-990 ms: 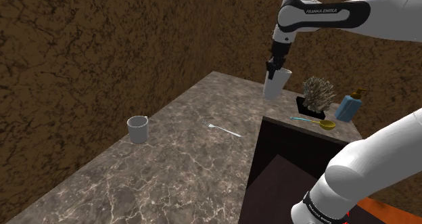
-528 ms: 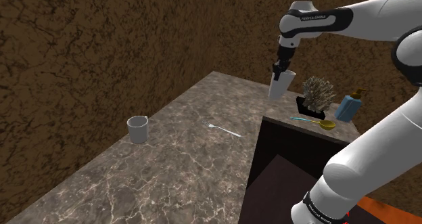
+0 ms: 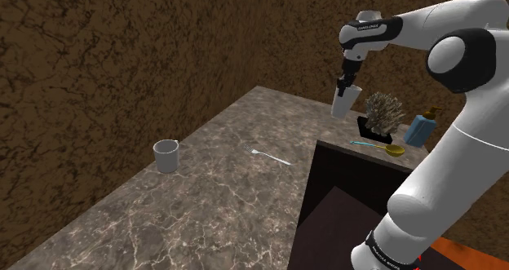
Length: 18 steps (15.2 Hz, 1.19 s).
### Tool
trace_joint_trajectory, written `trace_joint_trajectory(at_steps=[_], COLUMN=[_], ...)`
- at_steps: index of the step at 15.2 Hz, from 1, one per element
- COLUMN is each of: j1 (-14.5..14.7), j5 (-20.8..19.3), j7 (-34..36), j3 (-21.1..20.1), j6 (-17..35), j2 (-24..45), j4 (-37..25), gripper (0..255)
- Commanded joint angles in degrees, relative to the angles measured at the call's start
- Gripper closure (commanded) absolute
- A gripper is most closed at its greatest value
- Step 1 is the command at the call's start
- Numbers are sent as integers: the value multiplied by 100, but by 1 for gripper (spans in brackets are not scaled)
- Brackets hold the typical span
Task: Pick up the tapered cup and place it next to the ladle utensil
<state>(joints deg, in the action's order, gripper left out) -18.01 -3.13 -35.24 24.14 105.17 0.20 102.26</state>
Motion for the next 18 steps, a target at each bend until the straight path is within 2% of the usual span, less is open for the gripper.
trace_joint_trajectory(at_steps=[1,7,13,18], j1=[-144,-739,-1567,-1509], j5=[196,832,1448,1439], j7=[-329,-1165,-1761,-1771], j3=[140,350,321,302], j6=[20,-93,-525,-121], j2=[414,1646,3024,2994], j4=[-379,-1616,-3335,-2897], gripper=[255,255,255,255])
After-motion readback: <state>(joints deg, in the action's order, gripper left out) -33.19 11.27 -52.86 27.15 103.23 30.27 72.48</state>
